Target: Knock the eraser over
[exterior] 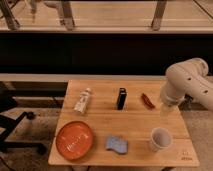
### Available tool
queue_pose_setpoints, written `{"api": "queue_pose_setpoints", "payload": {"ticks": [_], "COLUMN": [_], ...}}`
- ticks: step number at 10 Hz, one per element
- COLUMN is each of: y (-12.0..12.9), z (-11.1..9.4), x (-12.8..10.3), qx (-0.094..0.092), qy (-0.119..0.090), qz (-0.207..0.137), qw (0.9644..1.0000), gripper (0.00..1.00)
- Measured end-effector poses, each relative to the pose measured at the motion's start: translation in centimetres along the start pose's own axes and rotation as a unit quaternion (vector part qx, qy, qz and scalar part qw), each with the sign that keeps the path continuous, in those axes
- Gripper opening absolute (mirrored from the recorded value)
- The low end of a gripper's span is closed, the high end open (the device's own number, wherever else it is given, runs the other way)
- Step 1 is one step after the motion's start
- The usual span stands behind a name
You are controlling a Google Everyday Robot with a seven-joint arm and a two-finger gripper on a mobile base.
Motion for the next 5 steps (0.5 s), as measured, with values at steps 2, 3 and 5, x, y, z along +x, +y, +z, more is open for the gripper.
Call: {"api": "queue_pose_setpoints", "payload": {"ticks": [2, 3, 5], "y": [-0.2, -0.6, -2.7], "z": [0.0, -0.3, -1.6], "x": [-0.4, -0.5, -2.4], "qx": [0.0, 0.003, 0.007], "qy": [-0.002, -0.001, -0.004], "qz": [-0.004, -0.006, -0.015], "qw": [1.0, 1.0, 0.9999], "gripper": [0.59, 0.52, 0.32]}}
